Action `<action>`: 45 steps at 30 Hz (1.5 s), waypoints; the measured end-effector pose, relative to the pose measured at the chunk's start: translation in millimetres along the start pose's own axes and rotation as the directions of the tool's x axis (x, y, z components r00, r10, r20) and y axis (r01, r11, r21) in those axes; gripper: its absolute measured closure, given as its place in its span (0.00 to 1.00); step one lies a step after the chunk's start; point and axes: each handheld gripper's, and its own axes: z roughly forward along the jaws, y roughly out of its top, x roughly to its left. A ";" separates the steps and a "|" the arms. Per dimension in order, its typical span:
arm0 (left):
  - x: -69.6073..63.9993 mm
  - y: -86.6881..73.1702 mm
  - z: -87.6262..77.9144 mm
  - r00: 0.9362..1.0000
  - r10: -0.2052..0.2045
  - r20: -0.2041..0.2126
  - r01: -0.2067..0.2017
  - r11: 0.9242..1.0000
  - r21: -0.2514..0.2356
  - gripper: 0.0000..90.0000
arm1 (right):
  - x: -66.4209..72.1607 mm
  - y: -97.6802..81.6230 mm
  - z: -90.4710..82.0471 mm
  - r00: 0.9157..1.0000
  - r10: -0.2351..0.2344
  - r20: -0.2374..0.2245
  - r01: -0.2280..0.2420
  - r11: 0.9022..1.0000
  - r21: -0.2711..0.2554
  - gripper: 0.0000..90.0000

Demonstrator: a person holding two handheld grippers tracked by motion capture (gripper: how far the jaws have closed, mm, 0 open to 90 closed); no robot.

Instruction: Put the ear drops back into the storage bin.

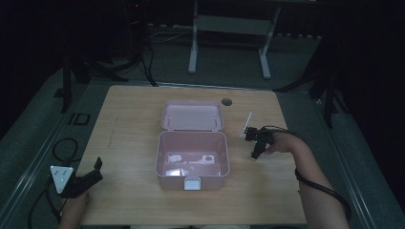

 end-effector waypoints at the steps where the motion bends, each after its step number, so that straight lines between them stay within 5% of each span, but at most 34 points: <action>1: 0.0 0.0 0.0 1.000 0.000 0.000 0.000 1.000 0.000 0.00 | 1.4 0.0 -1.2 1.000 -0.009 0.004 0.009 1.000 0.000 0.66; 6: -0.1 0.0 0.0 1.000 0.001 -0.001 -0.001 1.000 0.001 0.00 | 13.2 -2.5 -3.6 0.994 -0.112 0.014 0.112 0.994 0.004 0.66; 16: -0.4 -0.1 0.2 1.000 0.000 -0.003 0.000 1.000 0.001 0.00 | 40.9 -7.0 -11.3 0.975 -0.218 0.046 0.217 0.976 0.020 0.66; 28: -0.6 -0.1 0.3 1.000 0.001 -0.006 -0.001 1.000 0.001 0.00 | 71.7 -8.4 -43.2 0.957 -0.285 0.059 0.284 0.958 0.028 0.66; 34: -0.3 0.0 0.3 1.000 -0.001 -0.004 0.001 1.000 0.001 0.00 | 85.1 -4.4 -62.3 0.954 -0.293 0.064 0.293 0.956 0.014 0.66; 45: -0.6 0.0 0.5 1.000 0.001 -0.004 -0.001 1.000 0.002 0.00 | 107.1 13.9 -105.5 0.937 -0.346 0.049 0.347 0.938 -0.009 0.66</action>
